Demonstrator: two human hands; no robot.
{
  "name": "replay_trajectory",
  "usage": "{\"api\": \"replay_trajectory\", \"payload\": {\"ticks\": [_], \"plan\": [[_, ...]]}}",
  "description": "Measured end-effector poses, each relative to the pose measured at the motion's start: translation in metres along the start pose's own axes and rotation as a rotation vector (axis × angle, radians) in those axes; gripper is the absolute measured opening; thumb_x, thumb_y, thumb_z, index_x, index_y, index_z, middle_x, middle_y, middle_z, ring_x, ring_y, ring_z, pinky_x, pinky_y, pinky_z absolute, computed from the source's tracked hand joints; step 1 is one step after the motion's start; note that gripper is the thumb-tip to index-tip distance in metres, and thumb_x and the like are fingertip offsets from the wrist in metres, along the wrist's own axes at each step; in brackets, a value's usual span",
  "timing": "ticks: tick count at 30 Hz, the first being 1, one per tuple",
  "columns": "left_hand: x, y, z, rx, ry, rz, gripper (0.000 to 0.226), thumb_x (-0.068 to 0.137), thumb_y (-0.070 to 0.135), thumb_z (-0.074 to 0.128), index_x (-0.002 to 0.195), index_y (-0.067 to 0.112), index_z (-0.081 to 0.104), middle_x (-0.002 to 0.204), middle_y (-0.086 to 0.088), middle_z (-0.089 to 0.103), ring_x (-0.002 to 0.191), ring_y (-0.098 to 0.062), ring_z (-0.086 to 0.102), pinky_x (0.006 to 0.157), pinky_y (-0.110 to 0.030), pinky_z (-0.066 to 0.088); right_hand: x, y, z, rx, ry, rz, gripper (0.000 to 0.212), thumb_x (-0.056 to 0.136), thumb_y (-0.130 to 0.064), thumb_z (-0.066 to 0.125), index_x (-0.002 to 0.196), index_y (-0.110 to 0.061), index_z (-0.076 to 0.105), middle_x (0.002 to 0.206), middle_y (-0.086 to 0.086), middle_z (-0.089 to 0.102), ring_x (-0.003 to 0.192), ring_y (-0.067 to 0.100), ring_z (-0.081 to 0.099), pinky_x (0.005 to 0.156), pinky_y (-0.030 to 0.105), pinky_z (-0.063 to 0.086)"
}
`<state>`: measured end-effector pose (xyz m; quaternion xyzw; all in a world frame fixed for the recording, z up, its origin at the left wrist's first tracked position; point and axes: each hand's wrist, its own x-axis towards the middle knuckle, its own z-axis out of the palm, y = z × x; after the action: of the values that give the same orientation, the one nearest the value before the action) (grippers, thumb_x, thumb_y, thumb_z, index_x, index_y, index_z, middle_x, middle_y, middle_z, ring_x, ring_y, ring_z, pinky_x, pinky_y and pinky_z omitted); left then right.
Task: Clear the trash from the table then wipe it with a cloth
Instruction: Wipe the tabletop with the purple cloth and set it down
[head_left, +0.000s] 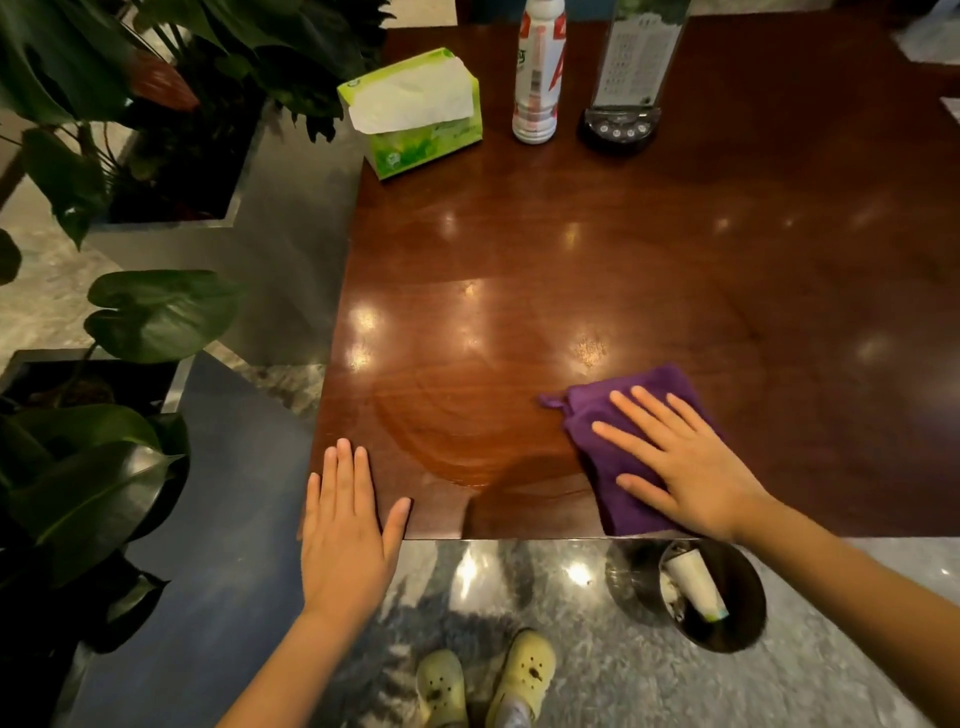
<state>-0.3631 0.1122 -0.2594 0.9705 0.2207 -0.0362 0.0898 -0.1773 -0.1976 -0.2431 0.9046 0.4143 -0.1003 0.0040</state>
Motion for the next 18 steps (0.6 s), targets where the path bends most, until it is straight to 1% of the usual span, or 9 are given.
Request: {"api": "replay_trajectory", "payload": {"ticks": [2, 4, 6, 7, 8, 10, 14, 16, 18], "plan": [[0.000, 0.002, -0.001, 0.008, -0.014, -0.011, 0.082, 0.089, 0.061, -0.002, 0.145, 0.003, 0.011, 0.155, -0.014, 0.010, 0.144, -0.024, 0.004, 0.118, -0.042, 0.010, -0.011, -0.020, 0.008, 0.059, 0.070, 0.242, 0.061, 0.090, -0.062, 0.015, 0.146, -0.036, 0.014, 0.157, 0.002, 0.015, 0.146, 0.028, 0.015, 0.118, 0.043, 0.008], [0.001, 0.003, -0.003, 0.005, -0.018, -0.014, 0.083, 0.089, 0.061, -0.004, 0.144, 0.002, 0.014, 0.155, -0.015, 0.013, 0.144, -0.025, 0.006, 0.118, -0.043, 0.011, -0.011, -0.056, 0.017, 0.099, 0.152, 0.485, 0.064, 0.089, -0.059, 0.022, 0.146, -0.030, 0.024, 0.156, 0.010, 0.023, 0.144, 0.033, 0.021, 0.115, 0.050, 0.016], [0.000, 0.003, -0.003, -0.002, -0.017, -0.008, 0.083, 0.089, 0.061, -0.005, 0.144, 0.002, 0.013, 0.155, -0.015, 0.013, 0.144, -0.026, 0.006, 0.118, -0.043, 0.011, 0.001, -0.098, 0.022, 0.131, 0.197, 0.658, 0.066, 0.087, -0.055, 0.027, 0.144, -0.022, 0.035, 0.152, 0.017, 0.031, 0.141, 0.038, 0.027, 0.112, 0.056, 0.020], [0.001, 0.003, -0.003, -0.010, -0.016, -0.002, 0.083, 0.089, 0.061, -0.005, 0.144, 0.002, 0.013, 0.155, -0.015, 0.012, 0.144, -0.025, 0.006, 0.118, -0.043, 0.011, 0.011, -0.117, 0.022, 0.147, 0.208, 0.701, 0.066, 0.087, -0.054, 0.029, 0.142, -0.019, 0.038, 0.150, 0.019, 0.034, 0.139, 0.040, 0.029, 0.111, 0.058, 0.022], [0.000, 0.002, -0.003, -0.022, -0.019, 0.006, 0.083, 0.089, 0.061, -0.005, 0.144, 0.002, 0.013, 0.154, -0.014, 0.011, 0.144, -0.025, 0.006, 0.118, -0.042, 0.010, 0.022, -0.134, 0.020, 0.155, 0.216, 0.715, 0.067, 0.085, -0.053, 0.031, 0.141, -0.017, 0.041, 0.149, 0.020, 0.035, 0.138, 0.042, 0.032, 0.110, 0.059, 0.023], [0.000, -0.001, -0.002, -0.044, -0.028, 0.027, 0.082, 0.088, 0.062, -0.005, 0.144, 0.003, 0.011, 0.155, -0.012, 0.008, 0.145, -0.023, 0.004, 0.118, -0.041, 0.007, 0.047, -0.162, 0.016, 0.159, 0.215, 0.680, 0.067, 0.084, -0.053, 0.034, 0.141, -0.017, 0.041, 0.149, 0.021, 0.036, 0.137, 0.043, 0.032, 0.109, 0.061, 0.023], [0.001, -0.016, -0.001, -0.166, -0.066, 0.081, 0.081, 0.083, 0.067, -0.012, 0.144, 0.015, -0.005, 0.155, 0.000, -0.010, 0.144, -0.012, -0.015, 0.117, -0.030, -0.009, 0.095, -0.203, 0.005, 0.193, 0.158, 0.545, 0.068, 0.088, -0.054, 0.036, 0.146, -0.020, 0.029, 0.155, 0.018, 0.022, 0.143, 0.041, 0.019, 0.112, 0.061, 0.011], [0.002, -0.021, -0.004, -0.297, -0.066, 0.052, 0.076, 0.084, 0.067, -0.006, 0.144, 0.020, -0.005, 0.156, 0.003, -0.007, 0.143, -0.005, -0.013, 0.117, -0.024, -0.008, 0.112, -0.215, 0.003, 0.202, 0.131, 0.446, 0.067, 0.091, -0.053, 0.033, 0.148, -0.020, 0.022, 0.157, 0.017, 0.014, 0.144, 0.041, 0.011, 0.113, 0.061, 0.002], [0.003, -0.021, -0.011, -0.497, -0.025, -0.038, 0.070, 0.088, 0.061, 0.007, 0.145, 0.021, 0.006, 0.157, 0.003, 0.008, 0.144, -0.004, 0.001, 0.117, -0.024, 0.003, 0.128, -0.223, 0.003, 0.201, 0.090, 0.310, 0.066, 0.093, -0.052, 0.026, 0.150, -0.022, 0.011, 0.159, 0.015, 0.003, 0.146, 0.038, -0.001, 0.113, 0.058, -0.008]]}}
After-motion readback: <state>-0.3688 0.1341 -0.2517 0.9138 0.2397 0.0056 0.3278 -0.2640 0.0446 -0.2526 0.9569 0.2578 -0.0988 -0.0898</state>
